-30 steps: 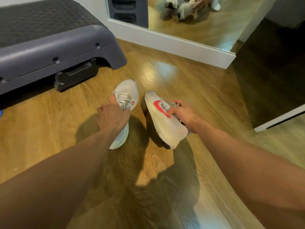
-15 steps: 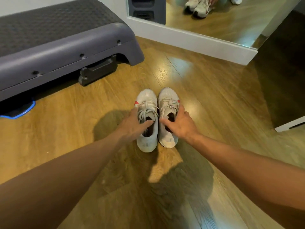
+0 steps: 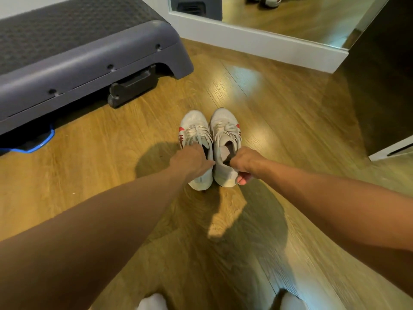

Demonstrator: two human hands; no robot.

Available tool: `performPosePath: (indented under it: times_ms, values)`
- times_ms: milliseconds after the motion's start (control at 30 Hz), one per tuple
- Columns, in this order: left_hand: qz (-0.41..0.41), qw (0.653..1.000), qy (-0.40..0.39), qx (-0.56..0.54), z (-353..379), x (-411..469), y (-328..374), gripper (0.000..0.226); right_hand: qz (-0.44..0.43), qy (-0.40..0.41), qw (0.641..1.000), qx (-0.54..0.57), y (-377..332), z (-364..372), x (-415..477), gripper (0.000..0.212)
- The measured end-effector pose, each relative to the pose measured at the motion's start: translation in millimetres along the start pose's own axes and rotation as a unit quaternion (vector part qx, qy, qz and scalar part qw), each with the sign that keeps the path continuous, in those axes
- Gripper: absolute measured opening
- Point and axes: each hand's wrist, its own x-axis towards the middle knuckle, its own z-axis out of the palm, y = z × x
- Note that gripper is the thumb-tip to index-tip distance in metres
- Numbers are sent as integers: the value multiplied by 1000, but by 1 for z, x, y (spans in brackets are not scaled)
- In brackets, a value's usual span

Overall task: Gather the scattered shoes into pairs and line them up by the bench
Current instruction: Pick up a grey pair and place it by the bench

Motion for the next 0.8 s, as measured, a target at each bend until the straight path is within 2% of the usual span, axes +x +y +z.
performPosePath:
  times_ms: [133,167,233,300,367,433,533,700,800]
  values:
    - [117,992,36,40,-4,-6,-20,52,26,-18,998,59,8,5,2,16]
    - [130,990,42,19,-1,-11,-24,50,20,-17,998,63,9,5,5,16]
    - [79,989,83,-99,11,-19,-28,35,8,-17,997,73,11,3,8,14]
    - [-47,973,108,-198,20,-18,-25,26,0,-16,996,86,12,4,11,15]
    - [-185,939,61,-283,23,-13,-19,34,-13,-9,997,76,14,7,10,19]
    - [-254,914,10,-315,21,-2,-15,36,-24,7,998,51,10,10,7,23]
    - [-264,910,4,-320,7,4,-15,33,-10,16,1000,12,-5,4,-9,25]
    - [-262,903,5,-341,-20,-40,-4,34,6,-6,996,85,-16,-20,-54,25]
    - [-241,917,-7,-318,-61,-83,13,36,28,0,996,89,-27,-43,-105,25]
